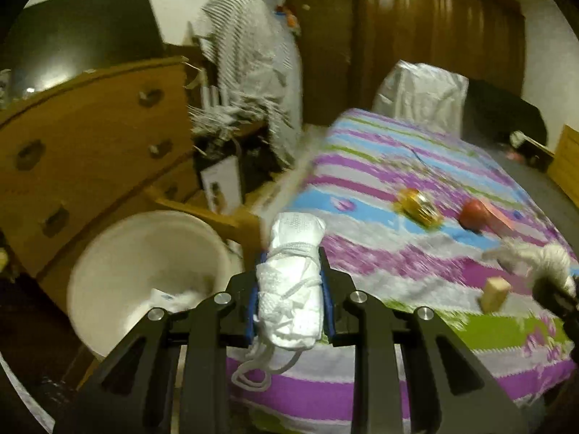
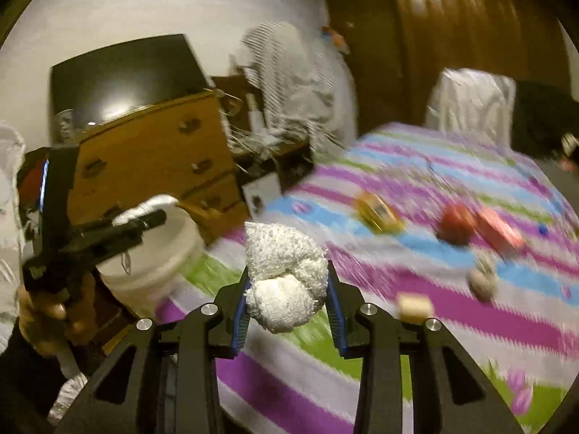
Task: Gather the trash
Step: 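Carry the wrapper and yarn ball in both tools over the white bucket, then open both tools to drop the wrapper and yarn ball into the bucket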
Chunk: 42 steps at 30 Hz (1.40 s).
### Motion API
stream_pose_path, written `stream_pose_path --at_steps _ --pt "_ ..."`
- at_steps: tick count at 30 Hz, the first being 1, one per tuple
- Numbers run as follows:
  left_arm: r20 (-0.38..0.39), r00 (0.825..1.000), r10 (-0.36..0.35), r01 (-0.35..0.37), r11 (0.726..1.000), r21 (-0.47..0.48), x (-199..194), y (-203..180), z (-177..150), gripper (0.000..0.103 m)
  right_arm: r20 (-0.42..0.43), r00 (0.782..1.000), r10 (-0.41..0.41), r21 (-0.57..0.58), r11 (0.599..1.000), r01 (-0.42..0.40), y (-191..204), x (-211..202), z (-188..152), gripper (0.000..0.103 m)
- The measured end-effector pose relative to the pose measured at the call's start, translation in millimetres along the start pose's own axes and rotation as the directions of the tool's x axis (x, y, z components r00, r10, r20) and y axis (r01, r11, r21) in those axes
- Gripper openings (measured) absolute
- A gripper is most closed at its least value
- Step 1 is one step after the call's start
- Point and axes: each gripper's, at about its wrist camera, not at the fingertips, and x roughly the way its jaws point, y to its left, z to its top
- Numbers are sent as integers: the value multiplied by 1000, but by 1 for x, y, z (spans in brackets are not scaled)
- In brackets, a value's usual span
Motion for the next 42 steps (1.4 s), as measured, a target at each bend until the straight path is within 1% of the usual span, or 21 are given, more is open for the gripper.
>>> stream_pose_path --at_steps 2,5,9,11,13,15,18,20,23,28,34,42 --pt "29 999 44 -44 999 -7 -6 16 11 25 15 999 47 -28 999 -46 21 11 25 38" --pt "61 991 118 -117 993 -25 -13 46 27 25 7 994 112 -67 992 -111 57 38 62 38" --pt "75 976 206 -203 978 -47 -14 84 41 25 -45 980 192 -88 977 -196 107 82 102 38" --pt "59 970 238 -235 971 -53 -10 105 46 25 -88 971 221 -101 968 -229 134 107 117 38" --pt "53 964 261 -258 964 -60 -8 121 50 25 -120 965 233 -112 963 -246 153 127 128 38" --pt "46 957 286 -283 957 -65 -3 137 53 25 -160 952 260 -106 955 -278 174 146 137 38" --pt "33 948 316 -314 947 -66 6 155 57 25 -200 941 271 -107 949 -296 200 171 146 38" --pt "19 944 329 -327 942 -72 10 168 56 25 -221 934 280 -99 947 -307 211 186 150 38" --pt "5 943 334 -333 940 -82 13 177 53 25 -241 929 281 -107 944 -313 228 206 153 38" --pt "-18 942 335 -336 938 -83 21 184 42 25 -270 922 276 -128 939 -319 247 219 145 38" --pt "-30 943 332 -334 939 -87 27 190 40 25 -289 919 269 -126 941 -315 249 229 136 38" --pt "-40 946 323 -325 942 -85 31 191 37 25 -296 915 274 -124 939 -321 246 229 131 38"
